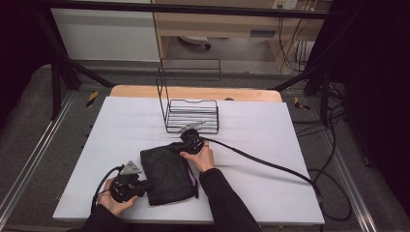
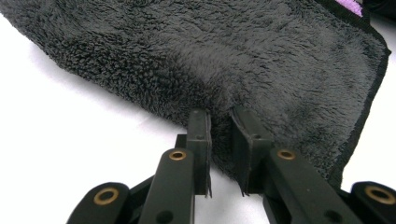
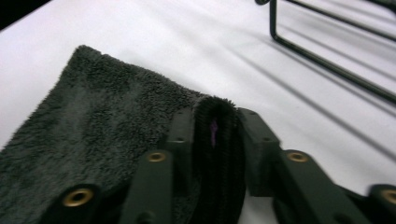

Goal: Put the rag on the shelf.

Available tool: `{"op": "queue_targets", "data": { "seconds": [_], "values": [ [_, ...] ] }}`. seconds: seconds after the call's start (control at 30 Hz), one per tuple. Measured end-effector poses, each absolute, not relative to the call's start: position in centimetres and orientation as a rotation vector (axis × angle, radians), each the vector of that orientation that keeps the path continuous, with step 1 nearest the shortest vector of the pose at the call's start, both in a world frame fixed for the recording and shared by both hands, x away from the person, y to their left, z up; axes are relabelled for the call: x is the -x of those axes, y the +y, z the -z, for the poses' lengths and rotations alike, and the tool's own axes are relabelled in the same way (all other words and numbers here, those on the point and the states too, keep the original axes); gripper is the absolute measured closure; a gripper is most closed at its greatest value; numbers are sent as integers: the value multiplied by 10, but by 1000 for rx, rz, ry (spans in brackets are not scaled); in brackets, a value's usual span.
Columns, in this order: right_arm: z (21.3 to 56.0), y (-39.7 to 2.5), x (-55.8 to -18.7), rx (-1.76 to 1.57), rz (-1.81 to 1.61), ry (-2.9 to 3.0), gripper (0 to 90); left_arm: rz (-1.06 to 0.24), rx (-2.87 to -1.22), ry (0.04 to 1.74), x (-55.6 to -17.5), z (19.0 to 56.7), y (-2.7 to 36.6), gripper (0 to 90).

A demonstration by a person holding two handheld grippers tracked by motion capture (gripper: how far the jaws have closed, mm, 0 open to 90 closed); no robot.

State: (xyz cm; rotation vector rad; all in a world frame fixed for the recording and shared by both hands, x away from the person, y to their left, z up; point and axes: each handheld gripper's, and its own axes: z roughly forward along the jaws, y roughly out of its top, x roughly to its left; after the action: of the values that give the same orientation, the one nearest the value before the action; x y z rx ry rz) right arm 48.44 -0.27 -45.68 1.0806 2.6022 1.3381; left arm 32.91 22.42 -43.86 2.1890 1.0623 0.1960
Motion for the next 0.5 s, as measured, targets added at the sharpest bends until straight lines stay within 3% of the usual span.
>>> {"op": "queue_targets", "data": {
  "seconds": [0.33, 0.4, 0.5],
  "values": [
    [445, -21, -471, -1161, -1358, 2438, 778, -212, -2186, 1045, -332, 436, 225, 821],
    [442, -28, -465, -1179, -1342, 2400, 779, -237, -2185, 1039, -333, 435, 222, 793],
    [439, -36, -459, -1208, -1306, 2341, 779, -241, -2169, 1029, -330, 434, 220, 683]
  ]
}}
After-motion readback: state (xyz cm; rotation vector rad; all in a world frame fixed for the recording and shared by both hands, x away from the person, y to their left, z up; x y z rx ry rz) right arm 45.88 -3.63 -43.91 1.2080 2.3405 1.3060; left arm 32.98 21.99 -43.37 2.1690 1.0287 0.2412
